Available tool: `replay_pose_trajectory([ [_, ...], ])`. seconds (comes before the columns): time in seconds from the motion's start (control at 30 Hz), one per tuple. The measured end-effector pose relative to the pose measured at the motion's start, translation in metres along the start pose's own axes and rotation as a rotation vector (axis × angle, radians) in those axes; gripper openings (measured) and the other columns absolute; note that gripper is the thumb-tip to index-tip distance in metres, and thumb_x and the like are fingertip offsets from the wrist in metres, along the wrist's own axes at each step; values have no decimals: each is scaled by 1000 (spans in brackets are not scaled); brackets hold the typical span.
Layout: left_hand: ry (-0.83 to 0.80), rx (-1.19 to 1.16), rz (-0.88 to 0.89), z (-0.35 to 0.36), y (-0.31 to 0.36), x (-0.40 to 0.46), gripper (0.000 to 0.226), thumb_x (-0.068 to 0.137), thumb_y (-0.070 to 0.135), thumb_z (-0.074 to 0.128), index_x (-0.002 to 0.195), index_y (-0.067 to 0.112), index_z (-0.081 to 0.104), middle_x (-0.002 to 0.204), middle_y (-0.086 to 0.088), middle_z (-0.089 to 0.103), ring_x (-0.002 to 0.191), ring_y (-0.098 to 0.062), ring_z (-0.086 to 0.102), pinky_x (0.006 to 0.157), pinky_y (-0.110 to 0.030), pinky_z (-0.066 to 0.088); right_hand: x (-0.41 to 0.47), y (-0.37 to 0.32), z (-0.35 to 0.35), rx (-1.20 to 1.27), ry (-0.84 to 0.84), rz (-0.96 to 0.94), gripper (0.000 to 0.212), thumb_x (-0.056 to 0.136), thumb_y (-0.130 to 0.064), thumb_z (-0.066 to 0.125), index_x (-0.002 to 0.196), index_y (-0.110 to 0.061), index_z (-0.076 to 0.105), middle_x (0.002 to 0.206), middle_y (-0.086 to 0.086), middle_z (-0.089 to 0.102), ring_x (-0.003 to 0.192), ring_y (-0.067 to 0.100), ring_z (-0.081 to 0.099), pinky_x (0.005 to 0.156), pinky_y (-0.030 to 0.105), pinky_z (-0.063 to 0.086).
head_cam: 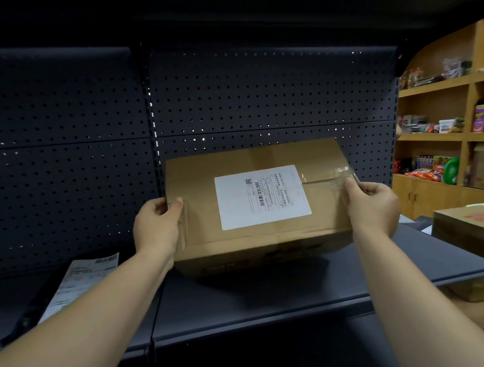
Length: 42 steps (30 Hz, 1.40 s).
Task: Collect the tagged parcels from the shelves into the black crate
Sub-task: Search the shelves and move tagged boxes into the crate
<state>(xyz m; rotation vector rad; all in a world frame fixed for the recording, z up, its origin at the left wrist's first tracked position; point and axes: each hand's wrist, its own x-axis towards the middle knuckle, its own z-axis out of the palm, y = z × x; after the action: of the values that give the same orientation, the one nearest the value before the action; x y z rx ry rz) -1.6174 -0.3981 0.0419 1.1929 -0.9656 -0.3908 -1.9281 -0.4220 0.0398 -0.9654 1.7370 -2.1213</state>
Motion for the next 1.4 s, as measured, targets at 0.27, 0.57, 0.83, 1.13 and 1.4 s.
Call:
replay_pose_trajectory([
  [0.27, -223, -28, -372, 4, 24, 22, 64, 82, 54, 60, 130, 12, 53, 123, -13, 60, 107, -32, 58, 88, -42, 51, 33, -32, -5, -282, -262, 55, 19, 87, -28, 64, 90, -9, 69, 92, 15, 68, 88, 36, 62, 86, 51, 52],
  [0.57, -297, -30, -440, 9, 20, 33, 41, 84, 58, 54, 94, 19, 64, 89, -8, 66, 81, -23, 61, 56, -30, 44, 44, -34, 8, -408, -327, 93, 28, 91, -23, 56, 104, 2, 57, 112, 24, 62, 95, 37, 59, 90, 50, 48],
  [0.83, -307, -20, -447, 15, 11, 41, 39, 87, 59, 48, 88, 22, 62, 89, -7, 65, 80, -21, 60, 57, -29, 41, 54, -27, 20, -365, -321, 140, 28, 97, -31, 43, 99, -3, 48, 74, 12, 51, 59, 22, 38, 70, 36, 35],
  [1.13, -304, -24, -441, 20, 6, 44, 50, 86, 62, 48, 110, 19, 59, 99, -7, 63, 86, -20, 56, 64, -30, 41, 59, -17, 25, -375, -299, 145, 45, 96, -38, 44, 117, 1, 53, 73, 12, 52, 69, 28, 52, 73, 38, 45],
  [1.4, -218, 139, -296, 10, 6, 47, 69, 88, 61, 41, 138, 14, 44, 129, -7, 54, 99, -22, 54, 82, -29, 43, 35, -30, 20, -683, -204, -266, 49, 98, -43, 32, 116, -5, 56, 100, 19, 60, 92, 36, 54, 77, 41, 44],
])
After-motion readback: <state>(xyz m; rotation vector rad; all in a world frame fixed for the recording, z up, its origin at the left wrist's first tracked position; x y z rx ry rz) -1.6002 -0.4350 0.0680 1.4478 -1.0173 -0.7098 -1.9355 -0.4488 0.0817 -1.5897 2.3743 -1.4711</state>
